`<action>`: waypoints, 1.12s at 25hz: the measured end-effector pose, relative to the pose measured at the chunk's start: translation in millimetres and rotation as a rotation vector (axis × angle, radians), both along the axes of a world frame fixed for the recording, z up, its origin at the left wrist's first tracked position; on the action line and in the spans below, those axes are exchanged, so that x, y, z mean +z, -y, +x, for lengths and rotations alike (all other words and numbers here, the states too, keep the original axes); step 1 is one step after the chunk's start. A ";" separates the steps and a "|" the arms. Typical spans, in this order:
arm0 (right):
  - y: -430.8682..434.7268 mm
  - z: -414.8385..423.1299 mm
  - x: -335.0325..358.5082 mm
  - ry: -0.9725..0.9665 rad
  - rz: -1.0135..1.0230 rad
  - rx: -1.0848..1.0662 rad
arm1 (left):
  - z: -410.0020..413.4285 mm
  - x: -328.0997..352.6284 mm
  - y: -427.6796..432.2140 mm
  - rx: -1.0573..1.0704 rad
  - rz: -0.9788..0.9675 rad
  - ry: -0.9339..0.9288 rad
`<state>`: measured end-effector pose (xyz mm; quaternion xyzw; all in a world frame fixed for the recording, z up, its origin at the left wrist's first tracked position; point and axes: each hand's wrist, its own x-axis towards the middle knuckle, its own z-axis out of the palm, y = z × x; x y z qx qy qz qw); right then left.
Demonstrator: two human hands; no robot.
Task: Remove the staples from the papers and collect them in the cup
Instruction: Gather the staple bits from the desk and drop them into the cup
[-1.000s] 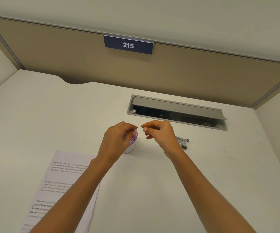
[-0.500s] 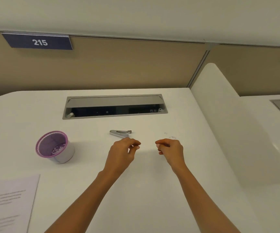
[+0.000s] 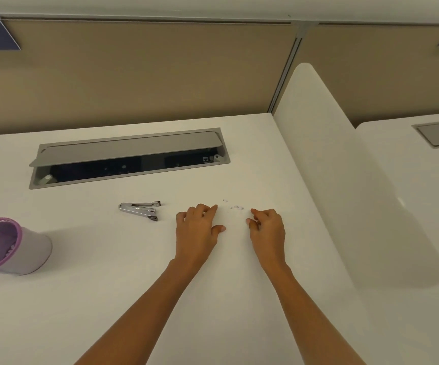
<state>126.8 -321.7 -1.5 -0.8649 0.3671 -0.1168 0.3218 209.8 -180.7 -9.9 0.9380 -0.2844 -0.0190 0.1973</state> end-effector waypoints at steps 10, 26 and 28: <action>8.8 22.7 -7.4 0.039 -0.066 -0.013 | 25.6 1.9 37.1 0.097 -0.140 -0.075; 12.2 3.0 -13.7 0.078 -0.040 0.071 | 24.6 -8.4 18.5 -0.082 0.022 0.110; 4.6 9.5 -14.6 0.085 -0.042 0.146 | 23.5 -9.4 20.6 -0.144 0.017 0.117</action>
